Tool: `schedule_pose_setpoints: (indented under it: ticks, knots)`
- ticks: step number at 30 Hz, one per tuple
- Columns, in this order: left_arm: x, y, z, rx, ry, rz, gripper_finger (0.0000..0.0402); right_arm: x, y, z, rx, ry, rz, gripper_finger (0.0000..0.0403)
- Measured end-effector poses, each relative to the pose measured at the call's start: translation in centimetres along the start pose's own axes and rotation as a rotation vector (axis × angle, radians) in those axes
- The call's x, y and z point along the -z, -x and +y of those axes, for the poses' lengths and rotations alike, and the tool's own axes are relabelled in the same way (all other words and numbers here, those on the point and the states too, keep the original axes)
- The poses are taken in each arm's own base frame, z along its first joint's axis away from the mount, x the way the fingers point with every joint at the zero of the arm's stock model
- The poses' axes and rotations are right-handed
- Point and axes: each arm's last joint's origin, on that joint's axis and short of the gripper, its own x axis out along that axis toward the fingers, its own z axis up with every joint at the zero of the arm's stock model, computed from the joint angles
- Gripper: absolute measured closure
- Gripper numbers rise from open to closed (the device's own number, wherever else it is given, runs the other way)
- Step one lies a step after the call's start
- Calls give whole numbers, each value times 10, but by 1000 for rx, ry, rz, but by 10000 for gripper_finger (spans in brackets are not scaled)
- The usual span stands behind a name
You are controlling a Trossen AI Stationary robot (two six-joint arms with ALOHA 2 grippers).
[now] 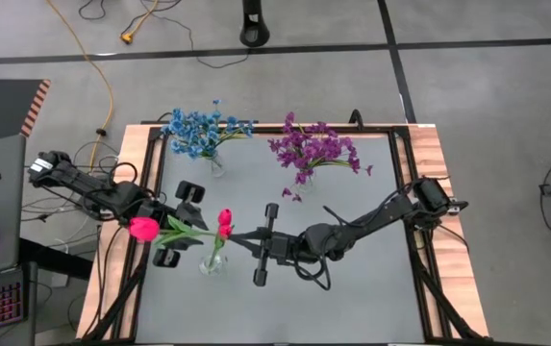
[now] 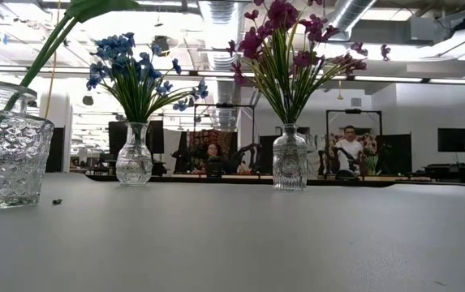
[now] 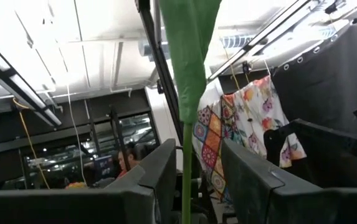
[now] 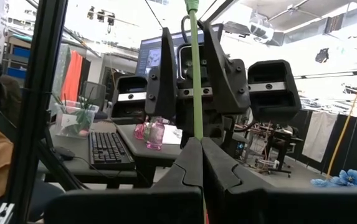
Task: Sort flowers into vase by color
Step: Put the red flower into the bottom transparent vase
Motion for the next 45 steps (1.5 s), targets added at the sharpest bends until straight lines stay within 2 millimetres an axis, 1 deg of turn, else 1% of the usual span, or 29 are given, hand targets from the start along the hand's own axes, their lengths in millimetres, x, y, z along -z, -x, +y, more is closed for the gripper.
schedule_pose_setpoints:
  ticks: [10,23,33,42,45]
  knots:
    - [-5,0,1,-14,-5,-47,289,0,0,0,0,0,0,384]
    - [-4,0,1,-13,-3,-43,290,6,-3,-7,44,-41,39,384]
    - [-3,0,3,-62,1,-20,290,6,-3,-7,48,-42,43,384]
    - [-3,0,3,-63,1,-20,290,6,-3,-7,48,-42,43,384]
    - [-3,0,3,-64,1,-20,300,6,-3,-7,48,-42,42,384]
